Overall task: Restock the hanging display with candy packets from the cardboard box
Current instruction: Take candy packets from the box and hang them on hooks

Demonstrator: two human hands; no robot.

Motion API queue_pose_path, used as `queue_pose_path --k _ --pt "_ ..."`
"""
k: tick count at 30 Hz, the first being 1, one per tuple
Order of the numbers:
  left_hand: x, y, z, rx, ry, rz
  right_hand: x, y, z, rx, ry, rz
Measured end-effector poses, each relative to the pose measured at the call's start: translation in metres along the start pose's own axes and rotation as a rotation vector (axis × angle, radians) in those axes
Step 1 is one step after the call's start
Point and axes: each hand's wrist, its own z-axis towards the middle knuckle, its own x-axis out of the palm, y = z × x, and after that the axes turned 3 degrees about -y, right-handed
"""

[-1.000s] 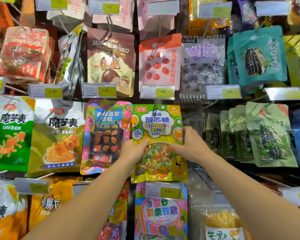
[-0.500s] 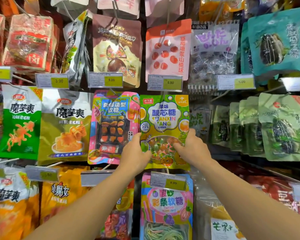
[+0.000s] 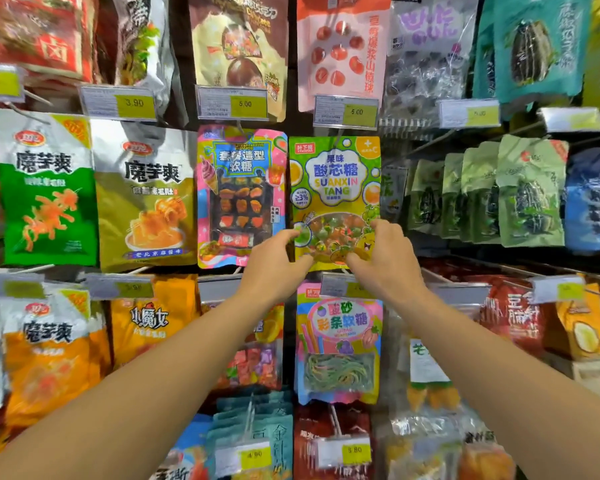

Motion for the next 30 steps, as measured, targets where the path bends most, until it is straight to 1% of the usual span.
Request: queue_pose_path --k 3,5,7,10,12,16,20,24,27,30 --pt "-0.018 0.008 -0.019 0.025 -0.006 -0.027 0.0 0.024 -0.037 -0.062 0.002 -0.021" --pt "-0.029 0.02 -0.041 0.039 0.023 -0.055 0.008 0.039 -0.071 -0.082 0.043 -0.051" --pt "-0.042 0.042 -0.07 0.047 0.083 -0.046 0.022 0.055 -0.112 -0.079 0.111 -0.081" --pt "-0.057 0.074 -0.117 0.007 0.161 -0.036 0.037 0.072 -0.174 -0.064 0.22 -0.13" --pt "-0.069 0.095 -0.154 -0.004 0.221 0.01 0.045 0.083 -0.214 -0.058 0.294 -0.153" --pt "-0.087 0.136 -0.24 -0.121 0.388 0.089 0.061 0.096 -0.303 -0.072 0.486 -0.196" --pt "-0.106 0.162 -0.317 -0.219 0.495 0.125 0.064 0.107 -0.381 -0.047 0.655 -0.197" --pt "-0.128 0.181 -0.396 -0.301 0.557 0.162 0.062 0.119 -0.458 -0.076 0.757 -0.172" --pt "-0.141 0.186 -0.447 -0.342 0.585 0.197 0.06 0.125 -0.513 -0.029 0.832 -0.144" --pt "-0.156 0.188 -0.498 -0.423 0.649 0.199 0.064 0.133 -0.568 -0.01 0.918 -0.126"
